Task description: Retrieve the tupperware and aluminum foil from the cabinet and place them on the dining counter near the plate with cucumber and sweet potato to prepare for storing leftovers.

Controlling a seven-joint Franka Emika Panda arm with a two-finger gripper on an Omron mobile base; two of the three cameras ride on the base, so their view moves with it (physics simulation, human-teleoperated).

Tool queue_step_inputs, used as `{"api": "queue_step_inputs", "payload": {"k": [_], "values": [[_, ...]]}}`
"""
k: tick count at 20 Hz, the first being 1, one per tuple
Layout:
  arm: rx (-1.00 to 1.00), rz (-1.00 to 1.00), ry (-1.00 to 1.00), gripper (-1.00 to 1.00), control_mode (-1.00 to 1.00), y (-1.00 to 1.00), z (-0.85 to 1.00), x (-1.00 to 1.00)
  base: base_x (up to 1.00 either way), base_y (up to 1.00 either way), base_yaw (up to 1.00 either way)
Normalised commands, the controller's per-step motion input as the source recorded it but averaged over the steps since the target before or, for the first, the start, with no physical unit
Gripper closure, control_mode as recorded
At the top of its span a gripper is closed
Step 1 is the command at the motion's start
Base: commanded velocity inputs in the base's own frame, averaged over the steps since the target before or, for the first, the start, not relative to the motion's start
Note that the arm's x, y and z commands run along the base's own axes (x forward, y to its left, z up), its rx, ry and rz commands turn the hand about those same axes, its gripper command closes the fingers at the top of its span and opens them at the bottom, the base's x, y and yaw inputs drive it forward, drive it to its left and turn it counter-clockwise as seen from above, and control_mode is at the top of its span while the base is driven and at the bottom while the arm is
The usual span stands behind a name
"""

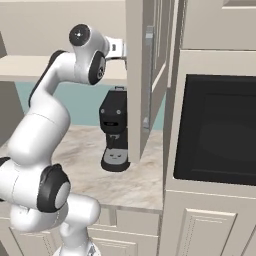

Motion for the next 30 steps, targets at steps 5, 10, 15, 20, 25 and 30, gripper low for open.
{"api": "queue_step_inputs", "payload": {"k": [5, 10, 15, 20, 25, 30], "values": [[0.0, 0.0, 0.01, -1.0, -1.0, -0.05, 0.0, 0.33, 0.0, 0.0, 0.0], [0.0, 0.02, 0.07, -1.0, -1.0, -0.06, 0.0, 0.33, 0.0, 0.0, 0.0], [0.0, 0.03, 0.06, -1.0, -1.0, -0.17, 0.0, 0.34, 0.0, 0.0, 0.0], [0.0, 0.04, 0.03, -1.0, -1.0, -0.2, 0.0, 0.31, 0.0, 0.0, 0.0], [0.0, 0.05, 0.02, -1.0, -1.0, -0.08, -0.04, 0.32, 0.0, 0.0, 0.0], [0.0, 0.06, 0.03, -1.0, -1.0, -0.02, -0.13, 0.34, 0.0, 0.0, 0.0]]}}
